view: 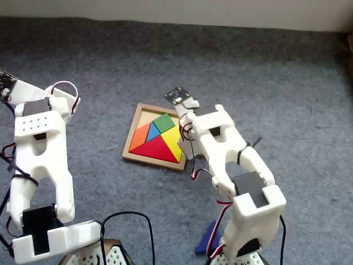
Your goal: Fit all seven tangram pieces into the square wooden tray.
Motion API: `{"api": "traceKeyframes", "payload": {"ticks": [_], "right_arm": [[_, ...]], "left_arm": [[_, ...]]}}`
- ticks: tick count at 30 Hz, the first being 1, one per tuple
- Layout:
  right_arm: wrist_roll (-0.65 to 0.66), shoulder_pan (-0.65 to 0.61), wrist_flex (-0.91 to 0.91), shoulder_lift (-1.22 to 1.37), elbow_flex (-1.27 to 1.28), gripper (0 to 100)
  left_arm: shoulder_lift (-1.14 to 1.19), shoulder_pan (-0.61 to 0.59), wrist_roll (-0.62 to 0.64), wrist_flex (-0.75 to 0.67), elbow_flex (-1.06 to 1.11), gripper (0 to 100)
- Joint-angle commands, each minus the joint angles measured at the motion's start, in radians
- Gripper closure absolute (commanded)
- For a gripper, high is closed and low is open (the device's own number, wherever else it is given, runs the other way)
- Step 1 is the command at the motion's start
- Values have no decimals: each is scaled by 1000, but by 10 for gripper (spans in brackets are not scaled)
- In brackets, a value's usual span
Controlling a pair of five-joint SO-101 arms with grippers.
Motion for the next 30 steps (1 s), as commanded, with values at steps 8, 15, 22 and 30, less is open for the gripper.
{"api": "traceKeyframes", "payload": {"ticks": [8,15,22,30], "right_arm": [[-8,2,-2,-1,-71,875],[-6,12,42,-76,-73,899],[97,13,38,-189,-76,900],[298,10,-105,-97,-81,903]], "left_arm": [[-38,19,-12,-15,-28,986],[-38,19,-12,-15,-28,986],[-38,19,-12,-15,-27,986],[-38,25,-12,-15,-27,986]]}}
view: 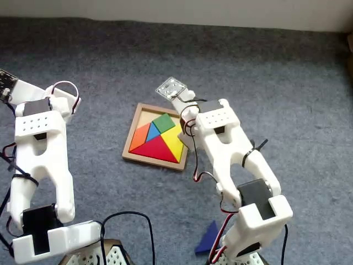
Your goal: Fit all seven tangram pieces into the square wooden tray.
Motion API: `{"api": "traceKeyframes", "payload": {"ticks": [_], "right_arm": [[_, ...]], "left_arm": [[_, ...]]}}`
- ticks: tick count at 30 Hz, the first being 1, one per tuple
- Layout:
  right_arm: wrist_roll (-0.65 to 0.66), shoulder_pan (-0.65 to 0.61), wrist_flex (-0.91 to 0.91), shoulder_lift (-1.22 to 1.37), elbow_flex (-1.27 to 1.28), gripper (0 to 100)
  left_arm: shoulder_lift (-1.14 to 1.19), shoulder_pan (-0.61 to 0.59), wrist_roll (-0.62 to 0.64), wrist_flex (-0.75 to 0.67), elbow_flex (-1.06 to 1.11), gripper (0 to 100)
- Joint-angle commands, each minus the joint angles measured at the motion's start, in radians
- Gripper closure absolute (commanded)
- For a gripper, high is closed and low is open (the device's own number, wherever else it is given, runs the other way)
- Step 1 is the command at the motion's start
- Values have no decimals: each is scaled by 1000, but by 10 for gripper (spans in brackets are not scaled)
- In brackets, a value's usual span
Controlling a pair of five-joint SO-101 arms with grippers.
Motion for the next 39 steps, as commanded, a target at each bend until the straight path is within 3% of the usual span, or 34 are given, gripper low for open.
{"api": "traceKeyframes", "payload": {"ticks": [1,6,17,24,29,31,34,37,39], "right_arm": [[101,4,-104,16,-61,903],[181,-8,-179,42,-61,903],[184,-44,-300,48,-62,898],[178,-54,-298,50,-81,724],[176,-61,-292,38,-82,713],[176,-64,-255,21,-91,734],[158,-59,-203,-19,-105,854],[52,-33,-205,-36,-133,977],[-3,-19,-205,-18,-163,995]], "left_arm": [[-38,19,-12,-15,-27,986],[-38,19,-12,-15,-27,986],[-39,25,-11,-15,-27,987],[-39,25,-11,-15,-27,987],[-39,25,-11,-15,-27,987],[-39,25,-11,-15,-27,987],[-39,25,-11,-15,-27,987],[-39,25,-11,-15,-27,987],[-39,25,-11,-15,-27,987]]}}
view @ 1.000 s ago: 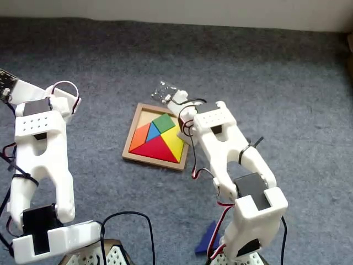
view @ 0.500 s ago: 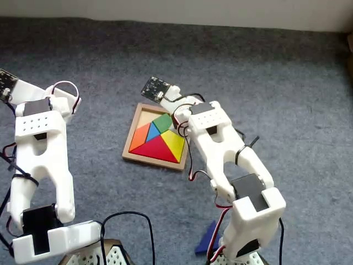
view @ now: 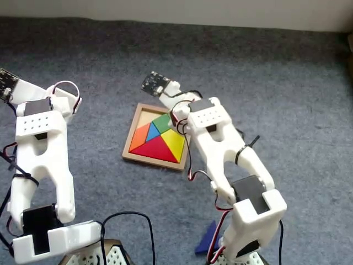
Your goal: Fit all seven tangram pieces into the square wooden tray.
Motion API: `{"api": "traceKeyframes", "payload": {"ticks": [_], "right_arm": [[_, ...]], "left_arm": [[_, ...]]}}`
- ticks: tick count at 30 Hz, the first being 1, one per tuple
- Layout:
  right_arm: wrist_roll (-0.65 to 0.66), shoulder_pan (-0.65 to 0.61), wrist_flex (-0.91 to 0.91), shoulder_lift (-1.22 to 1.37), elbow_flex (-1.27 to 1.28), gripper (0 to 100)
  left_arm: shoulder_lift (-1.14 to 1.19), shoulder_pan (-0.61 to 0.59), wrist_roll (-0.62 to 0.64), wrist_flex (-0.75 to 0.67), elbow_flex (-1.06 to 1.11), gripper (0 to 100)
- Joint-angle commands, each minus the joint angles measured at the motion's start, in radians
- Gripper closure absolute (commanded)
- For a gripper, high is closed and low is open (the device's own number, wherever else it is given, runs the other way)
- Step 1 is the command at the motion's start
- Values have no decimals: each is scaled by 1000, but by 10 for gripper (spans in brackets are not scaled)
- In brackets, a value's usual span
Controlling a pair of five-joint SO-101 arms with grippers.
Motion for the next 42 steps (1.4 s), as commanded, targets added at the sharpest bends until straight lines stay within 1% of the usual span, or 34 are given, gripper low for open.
{"api": "traceKeyframes", "payload": {"ticks": [1,6,8,11,16,19,24,27,30,32,36,37,38,39,42], "right_arm": [[-101,36,7,-38,-96,989],[-196,82,18,16,-148,990],[-236,110,74,-24,-156,990],[-285,139,165,-127,-150,990],[-302,209,311,-323,-94,990],[-304,280,367,-440,-16,990],[-301,407,374,-641,176,990],[-301,476,372,-742,271,990],[-301,536,372,-822,337,990],[-301,570,372,-862,364,990],[-305,630,372,-912,392,990],[-325,645,371,-917,394,990],[-353,665,357,-917,395,990],[-382,687,340,-917,397,990],[-453,746,300,-915,403,990]], "left_arm": [[-39,21,-11,-15,-27,987],[-39,28,-11,-12,-27,987],[-42,38,-34,-9,-27,987],[-48,62,-138,-9,-27,987],[-50,105,-336,-2,-27,987],[-56,163,-476,69,-51,987],[-154,348,-698,247,-71,987],[-203,509,-824,327,-67,983],[-205,673,-922,371,-38,978],[-203,768,-956,376,2,932],[-203,923,-961,377,94,723],[-203,960,-961,377,113,683],[-203,997,-961,377,127,661],[-203,1036,-961,371,137,659],[-203,1156,-959,371,147,680]]}}
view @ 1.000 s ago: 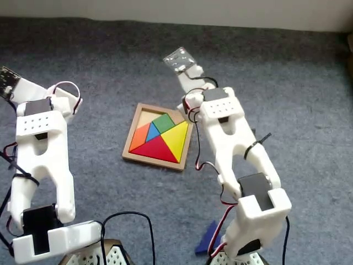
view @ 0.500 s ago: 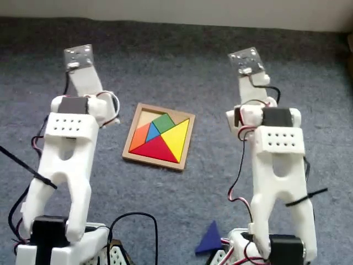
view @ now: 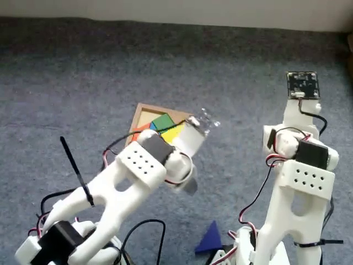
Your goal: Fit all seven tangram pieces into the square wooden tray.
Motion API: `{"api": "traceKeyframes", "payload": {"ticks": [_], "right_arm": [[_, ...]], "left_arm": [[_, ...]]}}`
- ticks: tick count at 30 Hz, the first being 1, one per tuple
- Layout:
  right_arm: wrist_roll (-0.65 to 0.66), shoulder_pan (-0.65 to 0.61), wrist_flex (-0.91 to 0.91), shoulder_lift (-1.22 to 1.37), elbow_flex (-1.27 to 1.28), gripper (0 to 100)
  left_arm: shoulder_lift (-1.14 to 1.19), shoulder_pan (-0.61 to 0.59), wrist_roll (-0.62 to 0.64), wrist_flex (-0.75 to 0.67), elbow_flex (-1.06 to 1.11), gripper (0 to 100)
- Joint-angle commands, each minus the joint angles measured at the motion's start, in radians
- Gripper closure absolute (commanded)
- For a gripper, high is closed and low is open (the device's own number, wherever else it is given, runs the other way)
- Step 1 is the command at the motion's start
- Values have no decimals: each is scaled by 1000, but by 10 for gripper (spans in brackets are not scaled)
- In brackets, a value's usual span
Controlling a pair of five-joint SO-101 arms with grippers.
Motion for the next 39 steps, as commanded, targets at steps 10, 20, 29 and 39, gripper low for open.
{"api": "traceKeyframes", "payload": {"ticks": [10,20,29,39], "right_arm": [[-91,102,-151,-35,114,990],[-89,104,-153,-41,116,990],[-84,105,-151,-44,116,990],[-83,136,-151,-44,116,990]], "left_arm": [[226,306,64,-21,-104,681],[596,352,66,46,-358,684],[676,193,57,109,-455,684],[541,8,-8,157,-453,685]]}}
